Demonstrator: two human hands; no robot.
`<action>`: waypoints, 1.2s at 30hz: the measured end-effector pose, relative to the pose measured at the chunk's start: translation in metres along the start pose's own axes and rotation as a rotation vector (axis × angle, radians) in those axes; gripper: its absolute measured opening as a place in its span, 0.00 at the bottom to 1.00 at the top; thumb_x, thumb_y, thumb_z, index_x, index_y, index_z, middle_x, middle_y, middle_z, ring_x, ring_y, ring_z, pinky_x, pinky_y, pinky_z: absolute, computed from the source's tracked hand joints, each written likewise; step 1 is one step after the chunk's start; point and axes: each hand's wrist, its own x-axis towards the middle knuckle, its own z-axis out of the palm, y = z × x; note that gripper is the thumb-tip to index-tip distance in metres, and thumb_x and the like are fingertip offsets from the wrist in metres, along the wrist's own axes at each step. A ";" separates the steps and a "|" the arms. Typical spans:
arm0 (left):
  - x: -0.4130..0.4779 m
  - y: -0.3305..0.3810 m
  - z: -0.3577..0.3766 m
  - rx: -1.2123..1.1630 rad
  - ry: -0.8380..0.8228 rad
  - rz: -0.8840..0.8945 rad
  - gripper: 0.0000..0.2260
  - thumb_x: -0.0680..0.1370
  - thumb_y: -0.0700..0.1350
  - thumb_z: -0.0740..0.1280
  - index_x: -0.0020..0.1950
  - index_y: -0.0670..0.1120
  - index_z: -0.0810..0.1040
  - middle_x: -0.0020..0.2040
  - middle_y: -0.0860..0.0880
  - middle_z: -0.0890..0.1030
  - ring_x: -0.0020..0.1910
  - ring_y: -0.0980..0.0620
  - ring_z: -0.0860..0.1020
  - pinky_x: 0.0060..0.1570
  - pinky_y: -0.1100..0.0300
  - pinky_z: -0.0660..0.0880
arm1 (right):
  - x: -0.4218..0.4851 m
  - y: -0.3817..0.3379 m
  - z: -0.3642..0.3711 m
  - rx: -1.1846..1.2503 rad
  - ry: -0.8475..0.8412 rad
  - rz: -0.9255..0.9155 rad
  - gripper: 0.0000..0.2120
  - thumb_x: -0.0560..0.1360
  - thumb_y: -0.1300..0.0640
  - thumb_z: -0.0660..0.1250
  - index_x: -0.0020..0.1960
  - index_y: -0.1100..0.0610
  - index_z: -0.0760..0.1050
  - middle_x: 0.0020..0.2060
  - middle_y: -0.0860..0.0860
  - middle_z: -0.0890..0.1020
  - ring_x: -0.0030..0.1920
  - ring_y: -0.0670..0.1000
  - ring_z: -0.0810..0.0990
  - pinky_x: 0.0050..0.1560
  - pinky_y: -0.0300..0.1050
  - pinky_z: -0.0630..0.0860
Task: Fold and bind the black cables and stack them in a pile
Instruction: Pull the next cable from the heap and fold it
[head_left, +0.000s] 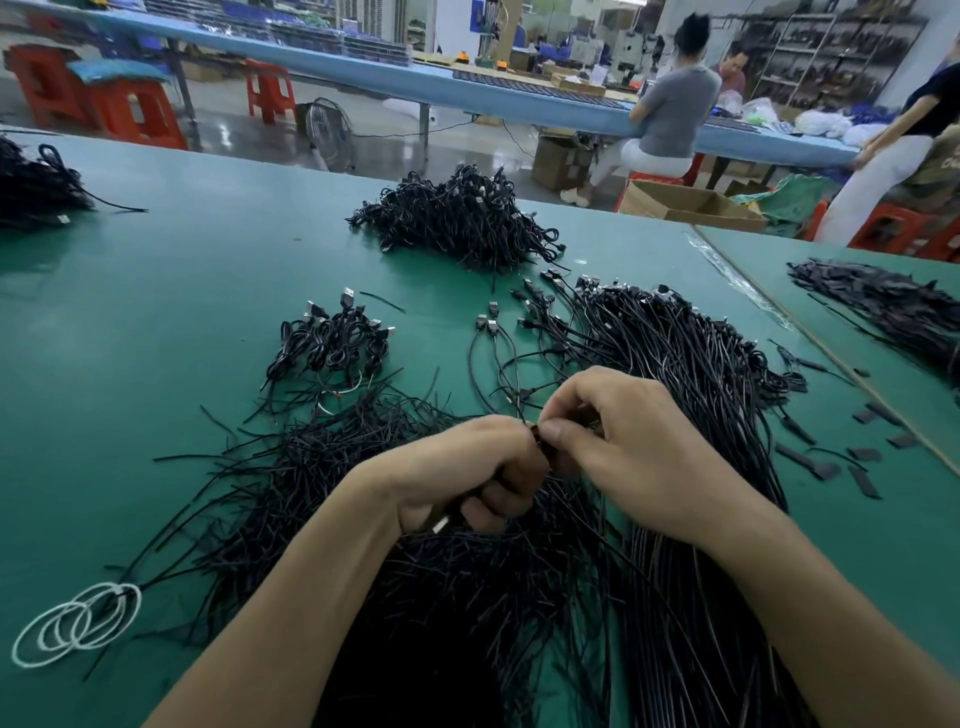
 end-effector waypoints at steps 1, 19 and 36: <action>-0.001 -0.001 0.002 0.093 0.025 0.012 0.09 0.76 0.44 0.64 0.37 0.53 0.77 0.30 0.55 0.61 0.25 0.59 0.58 0.19 0.69 0.57 | -0.001 0.001 0.000 -0.026 -0.021 -0.006 0.07 0.78 0.57 0.68 0.43 0.48 0.77 0.41 0.42 0.78 0.44 0.39 0.76 0.43 0.30 0.68; -0.007 -0.001 0.010 0.468 0.082 -0.021 0.12 0.84 0.49 0.60 0.45 0.44 0.75 0.27 0.56 0.64 0.24 0.58 0.62 0.20 0.67 0.62 | 0.001 0.003 -0.010 -0.170 -0.166 -0.098 0.03 0.75 0.48 0.72 0.44 0.45 0.78 0.41 0.41 0.78 0.48 0.41 0.75 0.53 0.48 0.75; 0.003 -0.001 0.013 -0.010 0.224 0.158 0.10 0.83 0.37 0.60 0.42 0.46 0.68 0.28 0.54 0.64 0.24 0.59 0.60 0.19 0.69 0.59 | 0.002 -0.008 -0.002 -0.526 -0.025 -0.271 0.04 0.80 0.51 0.60 0.49 0.49 0.73 0.45 0.44 0.74 0.50 0.48 0.70 0.55 0.43 0.70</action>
